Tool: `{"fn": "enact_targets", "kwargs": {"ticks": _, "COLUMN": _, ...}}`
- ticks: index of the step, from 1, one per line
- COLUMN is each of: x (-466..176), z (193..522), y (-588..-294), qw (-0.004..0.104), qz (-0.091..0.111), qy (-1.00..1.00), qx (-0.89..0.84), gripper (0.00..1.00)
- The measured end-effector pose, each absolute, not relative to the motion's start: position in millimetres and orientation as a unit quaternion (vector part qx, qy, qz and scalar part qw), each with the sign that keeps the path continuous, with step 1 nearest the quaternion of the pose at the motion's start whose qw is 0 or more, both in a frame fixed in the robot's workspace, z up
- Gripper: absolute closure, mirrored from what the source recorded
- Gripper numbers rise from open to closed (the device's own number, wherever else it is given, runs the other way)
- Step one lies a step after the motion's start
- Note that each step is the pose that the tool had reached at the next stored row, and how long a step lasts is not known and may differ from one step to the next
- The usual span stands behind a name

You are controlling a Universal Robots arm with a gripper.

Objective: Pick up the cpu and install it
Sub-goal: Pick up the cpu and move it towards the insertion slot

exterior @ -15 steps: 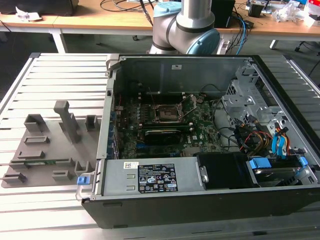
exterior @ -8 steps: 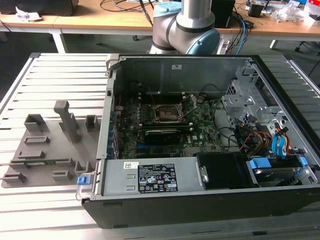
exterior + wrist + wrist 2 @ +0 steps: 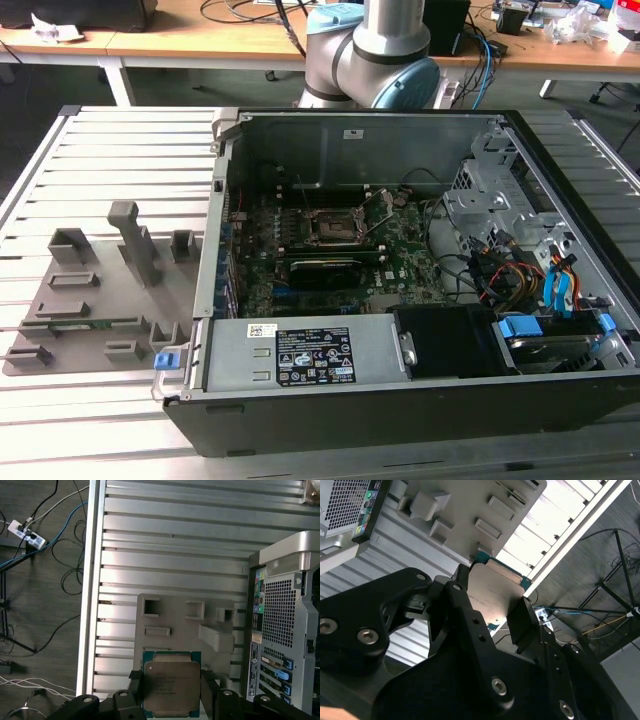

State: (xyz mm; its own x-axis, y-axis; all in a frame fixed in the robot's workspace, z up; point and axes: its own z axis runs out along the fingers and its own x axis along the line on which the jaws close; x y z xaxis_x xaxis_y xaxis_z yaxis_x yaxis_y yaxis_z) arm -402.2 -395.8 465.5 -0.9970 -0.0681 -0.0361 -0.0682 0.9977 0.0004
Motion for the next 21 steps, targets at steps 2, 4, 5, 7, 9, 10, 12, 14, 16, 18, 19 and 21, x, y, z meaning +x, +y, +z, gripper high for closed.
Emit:
{"fn": "enact_targets", "kwargs": {"ticks": 2, "x": -402, "z": 465, "y": -396, "qw": 0.018, "qz": 0.001, "qy": 0.999, "qx": -0.034, "gripper": 0.45}}
{"fn": "enact_targets", "kwargs": {"ticks": 4, "x": -399, "z": 465, "y": -396, "qw": 0.018, "qz": 0.001, "qy": 0.999, "qx": -0.034, "gripper": 0.45}}
{"fn": "enact_targets", "kwargs": {"ticks": 5, "x": -396, "z": 464, "y": -396, "qw": 0.018, "qz": 0.0, "qy": 0.999, "qx": -0.034, "gripper": 0.45}}
{"fn": "enact_targets", "kwargs": {"ticks": 7, "x": -388, "z": 463, "y": -396, "qw": 0.018, "qz": -0.001, "qy": 0.999, "qx": -0.034, "gripper": 0.45}}
{"fn": "enact_targets", "kwargs": {"ticks": 9, "x": -377, "z": 463, "y": -396, "qw": 0.018, "qz": -0.001, "qy": 0.999, "qx": -0.034, "gripper": 0.45}}
{"fn": "enact_targets", "kwargs": {"ticks": 10, "x": -373, "z": 463, "y": -396, "qw": 0.018, "qz": -0.001, "qy": 0.999, "qx": -0.034, "gripper": 0.45}}
{"fn": "enact_targets", "kwargs": {"ticks": 12, "x": -349, "z": 462, "y": -396, "qw": 0.018, "qz": -0.001, "qy": 0.999, "qx": -0.034, "gripper": 0.45}}
{"fn": "enact_targets", "kwargs": {"ticks": 14, "x": -339, "z": 462, "y": -396, "qw": 0.018, "qz": -0.001, "qy": 0.999, "qx": -0.034, "gripper": 0.45}}
{"fn": "enact_targets", "kwargs": {"ticks": 16, "x": -332, "z": 462, "y": -396, "qw": 0.018, "qz": -0.001, "qy": 0.999, "qx": -0.034, "gripper": 0.45}}
{"fn": "enact_targets", "kwargs": {"ticks": 18, "x": -318, "z": 462, "y": -396, "qw": 0.018, "qz": -0.001, "qy": 0.999, "qx": -0.034, "gripper": 0.45}}
{"fn": "enact_targets", "kwargs": {"ticks": 19, "x": -311, "z": 462, "y": -396, "qw": 0.018, "qz": -0.001, "qy": 0.999, "qx": -0.034, "gripper": 0.45}}
{"fn": "enact_targets", "kwargs": {"ticks": 21, "x": -300, "z": 462, "y": -396, "qw": 0.018, "qz": -0.001, "qy": 0.999, "qx": -0.034, "gripper": 0.45}}
